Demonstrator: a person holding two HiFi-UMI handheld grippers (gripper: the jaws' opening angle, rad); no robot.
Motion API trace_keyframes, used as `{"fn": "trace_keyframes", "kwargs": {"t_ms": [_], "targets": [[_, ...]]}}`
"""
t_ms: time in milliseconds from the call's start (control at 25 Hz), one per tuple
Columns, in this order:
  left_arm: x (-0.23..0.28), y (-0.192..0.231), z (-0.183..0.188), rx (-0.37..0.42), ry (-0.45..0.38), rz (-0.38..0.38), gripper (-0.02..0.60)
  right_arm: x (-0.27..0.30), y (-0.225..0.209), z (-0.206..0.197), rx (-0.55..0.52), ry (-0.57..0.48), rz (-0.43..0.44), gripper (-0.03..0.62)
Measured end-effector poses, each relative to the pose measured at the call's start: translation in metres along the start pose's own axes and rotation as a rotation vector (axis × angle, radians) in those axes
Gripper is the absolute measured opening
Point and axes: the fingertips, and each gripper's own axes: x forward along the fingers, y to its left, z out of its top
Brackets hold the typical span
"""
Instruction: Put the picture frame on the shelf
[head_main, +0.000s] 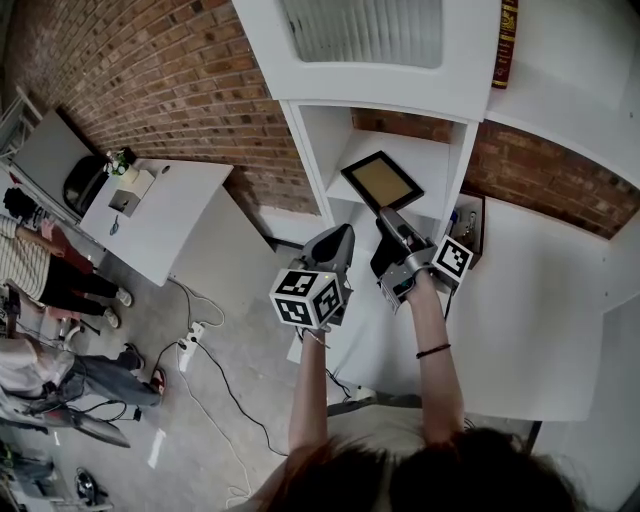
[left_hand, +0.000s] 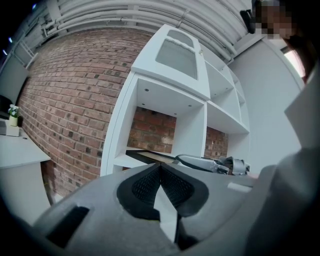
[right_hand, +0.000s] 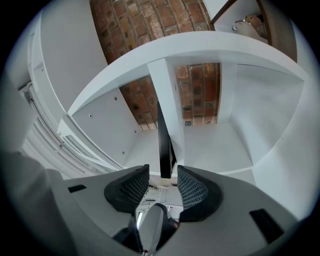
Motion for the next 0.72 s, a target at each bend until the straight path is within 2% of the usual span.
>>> {"fn": "trace_keyframes", "kwargs": {"t_ms": [720], "targets": [[-0.026, -0.033, -0.005, -0.008, -0.005, 0.011, 0.011, -0.037, 0.012, -0.025, 0.016, 0.055, 0.000, 0.133]]}}
